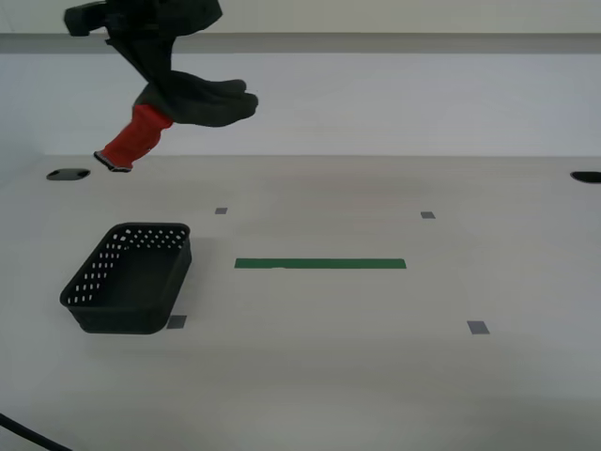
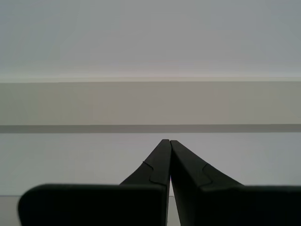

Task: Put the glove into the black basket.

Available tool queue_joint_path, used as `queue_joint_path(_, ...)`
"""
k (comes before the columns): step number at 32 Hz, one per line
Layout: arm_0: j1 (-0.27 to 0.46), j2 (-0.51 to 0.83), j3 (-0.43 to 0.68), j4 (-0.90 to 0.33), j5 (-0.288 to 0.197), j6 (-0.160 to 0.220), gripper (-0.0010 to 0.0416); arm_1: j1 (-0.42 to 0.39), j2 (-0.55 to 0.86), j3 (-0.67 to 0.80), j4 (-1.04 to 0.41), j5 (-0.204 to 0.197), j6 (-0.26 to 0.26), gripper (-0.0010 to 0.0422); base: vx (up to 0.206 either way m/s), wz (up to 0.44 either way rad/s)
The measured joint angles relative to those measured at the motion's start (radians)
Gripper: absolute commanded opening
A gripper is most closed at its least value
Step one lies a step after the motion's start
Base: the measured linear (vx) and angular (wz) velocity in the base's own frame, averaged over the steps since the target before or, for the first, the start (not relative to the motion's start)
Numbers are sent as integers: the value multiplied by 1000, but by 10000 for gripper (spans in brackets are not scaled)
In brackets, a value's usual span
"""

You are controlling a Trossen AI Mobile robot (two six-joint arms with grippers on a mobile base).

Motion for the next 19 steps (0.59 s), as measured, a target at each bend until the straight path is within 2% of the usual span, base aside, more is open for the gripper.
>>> queue_joint_path(5,0,0,0,-12,-1,0,1,65,-60,-159,68,0,-23,-1,0,0)
queue_joint_path(13,0,0,0,-13,0,0,1,150,-62,-499,313,2,-51,0,0,0)
queue_joint_path(16,1,0,0,-14,-1,0,1,192,-69,-562,346,6,-55,0,0,0)
queue_joint_path(19,0,0,0,-14,0,0,1,201,-67,-562,351,2,-55,0,0,0)
